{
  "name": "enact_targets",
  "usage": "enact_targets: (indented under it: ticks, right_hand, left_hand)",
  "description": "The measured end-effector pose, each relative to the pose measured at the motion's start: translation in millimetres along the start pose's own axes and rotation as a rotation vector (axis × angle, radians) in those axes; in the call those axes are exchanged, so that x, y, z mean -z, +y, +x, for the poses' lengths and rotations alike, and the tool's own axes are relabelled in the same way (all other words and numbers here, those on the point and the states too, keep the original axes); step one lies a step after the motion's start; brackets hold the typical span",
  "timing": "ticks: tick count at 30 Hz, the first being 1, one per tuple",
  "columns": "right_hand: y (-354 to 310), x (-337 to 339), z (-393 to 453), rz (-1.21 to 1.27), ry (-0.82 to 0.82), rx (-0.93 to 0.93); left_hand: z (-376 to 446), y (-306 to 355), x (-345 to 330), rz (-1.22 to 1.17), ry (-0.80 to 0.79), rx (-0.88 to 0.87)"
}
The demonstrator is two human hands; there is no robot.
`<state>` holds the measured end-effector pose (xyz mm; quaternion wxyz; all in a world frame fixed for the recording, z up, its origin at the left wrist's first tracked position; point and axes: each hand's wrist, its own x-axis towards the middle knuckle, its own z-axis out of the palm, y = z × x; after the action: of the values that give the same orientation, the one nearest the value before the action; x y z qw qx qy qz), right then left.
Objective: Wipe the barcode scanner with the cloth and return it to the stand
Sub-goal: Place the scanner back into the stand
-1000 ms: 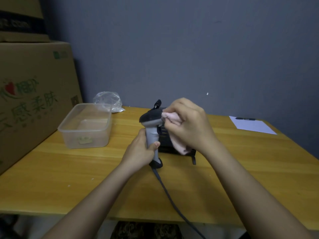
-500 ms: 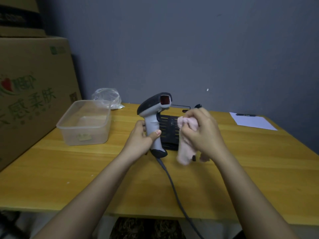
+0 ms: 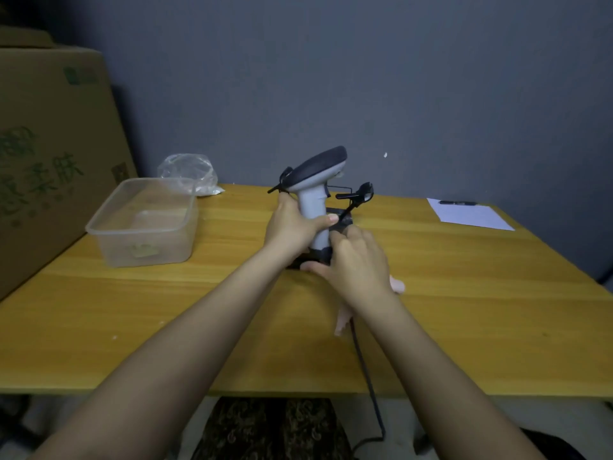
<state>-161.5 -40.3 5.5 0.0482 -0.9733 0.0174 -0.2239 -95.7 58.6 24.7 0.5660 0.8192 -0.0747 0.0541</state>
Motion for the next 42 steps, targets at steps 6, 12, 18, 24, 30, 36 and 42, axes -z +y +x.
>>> enact_targets:
  ticks: [6,12,18,24,30,36,42]
  right_hand:
    - [17.2,7.4,19.7,-0.001,0.198,-0.097]
    - [84.2,28.7,60.2,0.357,0.134,-0.320]
    - [130.2,11.6,87.9,0.865,-0.050,-0.469]
    - [153.3,-22.6,108.6,0.969,-0.058,-0.479]
    - [154.3,-29.3,125.7,0.883,-0.105,-0.349]
    - [148.0,-36.0,127.2,0.829,-0.109,-0.291]
    - [144.9,-46.0,129.0,0.654,-0.058,-0.275]
  left_hand:
    - [16.3,35.9,-36.7,0.181,0.047,-0.057]
    - [56.6,46.2,-70.8,-0.063,-0.152,-0.089]
    - [112.6,17.8,-94.5,0.501,-0.308,-0.150]
    - [157.5,-12.4,-112.8,0.695,-0.409,-0.128]
    - [165.0,-27.6,-128.2,0.679,-0.282,-0.311]
    - [160.6,-40.7,-141.4,0.615,-0.186,-0.382]
    - [156.8,-36.2,-146.5,0.629,-0.160,-0.355]
